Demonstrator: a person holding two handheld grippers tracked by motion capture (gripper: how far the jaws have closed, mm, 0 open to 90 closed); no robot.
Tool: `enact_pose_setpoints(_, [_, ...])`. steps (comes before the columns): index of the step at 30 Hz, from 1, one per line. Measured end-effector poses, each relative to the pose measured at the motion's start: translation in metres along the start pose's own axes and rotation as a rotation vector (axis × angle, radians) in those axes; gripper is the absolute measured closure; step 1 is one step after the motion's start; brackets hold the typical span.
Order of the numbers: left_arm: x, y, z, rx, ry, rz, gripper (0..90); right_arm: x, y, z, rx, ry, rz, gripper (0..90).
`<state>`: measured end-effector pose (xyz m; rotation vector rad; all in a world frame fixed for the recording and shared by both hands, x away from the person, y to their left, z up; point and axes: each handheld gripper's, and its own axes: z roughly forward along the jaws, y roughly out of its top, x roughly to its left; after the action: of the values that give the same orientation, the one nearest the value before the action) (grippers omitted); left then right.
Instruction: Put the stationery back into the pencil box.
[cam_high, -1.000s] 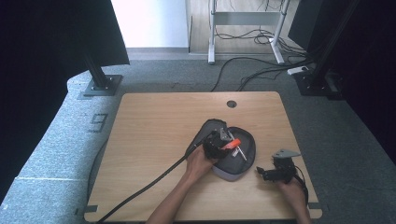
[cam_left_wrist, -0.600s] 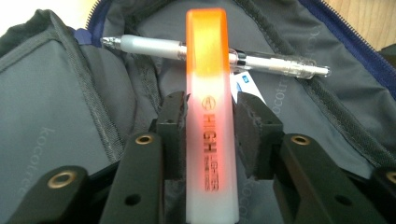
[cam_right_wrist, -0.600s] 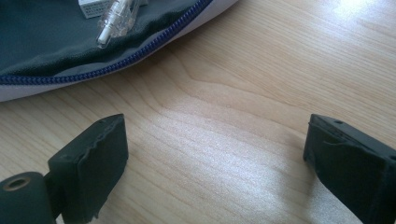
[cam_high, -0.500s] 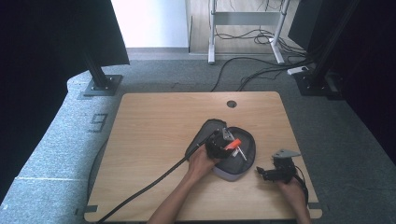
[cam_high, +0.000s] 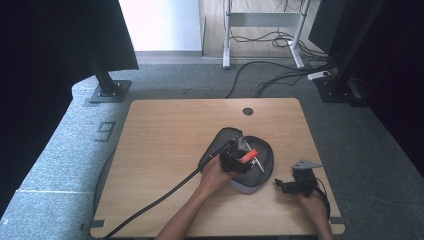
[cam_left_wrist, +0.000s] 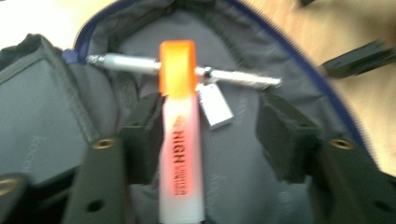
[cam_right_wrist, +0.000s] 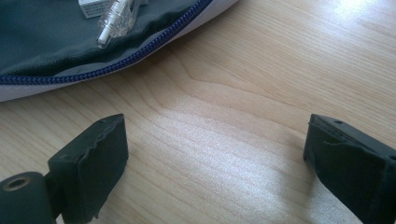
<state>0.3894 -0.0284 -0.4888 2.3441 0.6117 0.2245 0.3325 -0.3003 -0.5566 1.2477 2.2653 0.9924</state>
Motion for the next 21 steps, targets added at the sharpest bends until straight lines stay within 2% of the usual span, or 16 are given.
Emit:
enact_pose_setpoints(4, [-0.003,0.002,-0.009,-0.023,-0.016,0.006,31.5,0.0,0.0,0.0,0.0,0.0,0.0,6.1])
enact_pose_setpoints(6, [-0.003,0.002,-0.013,-0.013,-0.041,0.014,24.4,0.0,0.0,0.0,0.0,0.0,0.0,6.1])
enact_pose_setpoints(11, [-0.003,0.0,-0.019,0.015,-0.028,0.038,16.9,0.0,0.0,0.0,0.0,0.0,0.0,6.1])
enact_pose_setpoints(16, [-0.005,-0.003,-0.023,0.013,-0.028,0.042,14.6,0.0,0.0,0.0,0.0,0.0,0.0,6.1])
enact_pose_setpoints(21, [-0.005,-0.006,-0.03,-0.019,-0.053,0.022,14.5,0.0,0.0,0.0,0.0,0.0,0.0,6.1])
